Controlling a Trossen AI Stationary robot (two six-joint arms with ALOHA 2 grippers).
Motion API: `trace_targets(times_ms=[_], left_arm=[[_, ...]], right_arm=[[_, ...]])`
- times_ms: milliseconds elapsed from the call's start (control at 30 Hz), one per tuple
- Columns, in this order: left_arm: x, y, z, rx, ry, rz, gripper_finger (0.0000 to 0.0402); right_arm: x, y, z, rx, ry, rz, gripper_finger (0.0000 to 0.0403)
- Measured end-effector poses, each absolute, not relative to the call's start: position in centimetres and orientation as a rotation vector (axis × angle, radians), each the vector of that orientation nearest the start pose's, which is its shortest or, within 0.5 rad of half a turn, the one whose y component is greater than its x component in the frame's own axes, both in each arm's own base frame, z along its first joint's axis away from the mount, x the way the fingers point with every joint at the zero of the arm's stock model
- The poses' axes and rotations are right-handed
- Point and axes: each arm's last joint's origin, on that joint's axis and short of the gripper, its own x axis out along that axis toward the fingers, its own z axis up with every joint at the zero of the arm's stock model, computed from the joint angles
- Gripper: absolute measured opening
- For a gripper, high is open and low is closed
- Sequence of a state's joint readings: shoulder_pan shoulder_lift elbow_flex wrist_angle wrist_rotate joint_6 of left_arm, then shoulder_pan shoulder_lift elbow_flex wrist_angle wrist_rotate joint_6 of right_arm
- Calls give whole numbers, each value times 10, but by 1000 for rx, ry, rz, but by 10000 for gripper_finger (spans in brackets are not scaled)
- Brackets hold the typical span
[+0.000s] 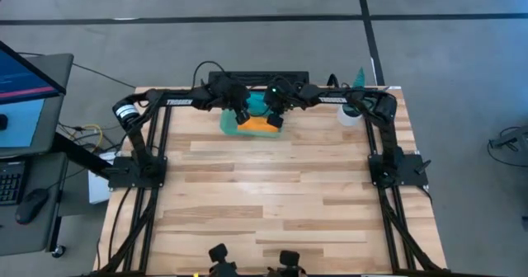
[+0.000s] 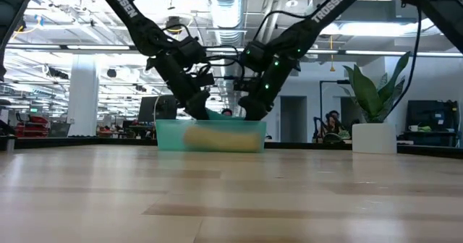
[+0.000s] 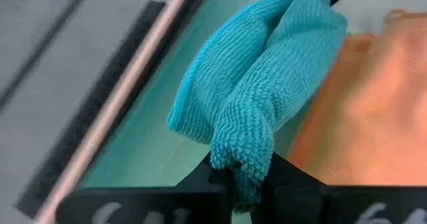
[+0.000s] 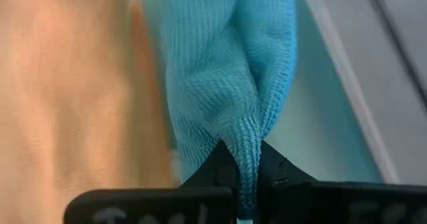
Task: Roll microfiber towels into tight, uniform cylinder then place into a basket
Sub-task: Put the blue microfiber towel into the blue bin
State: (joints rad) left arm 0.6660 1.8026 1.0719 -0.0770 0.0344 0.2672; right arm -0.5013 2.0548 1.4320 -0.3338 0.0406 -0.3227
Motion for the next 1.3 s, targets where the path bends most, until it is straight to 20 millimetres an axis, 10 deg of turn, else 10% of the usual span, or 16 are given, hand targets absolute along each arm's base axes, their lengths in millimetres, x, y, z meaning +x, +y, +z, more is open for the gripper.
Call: trace_targets(times_ms=[433,833,1300], left_arm=[[289,228,171,-171,858,533,24],[282,231,174,-179,879,601,123],[250,211,260,-19,743,720,118]], right_arm=[[382,-215,164,-51,1059,-334,24],[372,-219,158,-21,1150,-339,24],[374,-216,159,-45,1144,-328,73]])
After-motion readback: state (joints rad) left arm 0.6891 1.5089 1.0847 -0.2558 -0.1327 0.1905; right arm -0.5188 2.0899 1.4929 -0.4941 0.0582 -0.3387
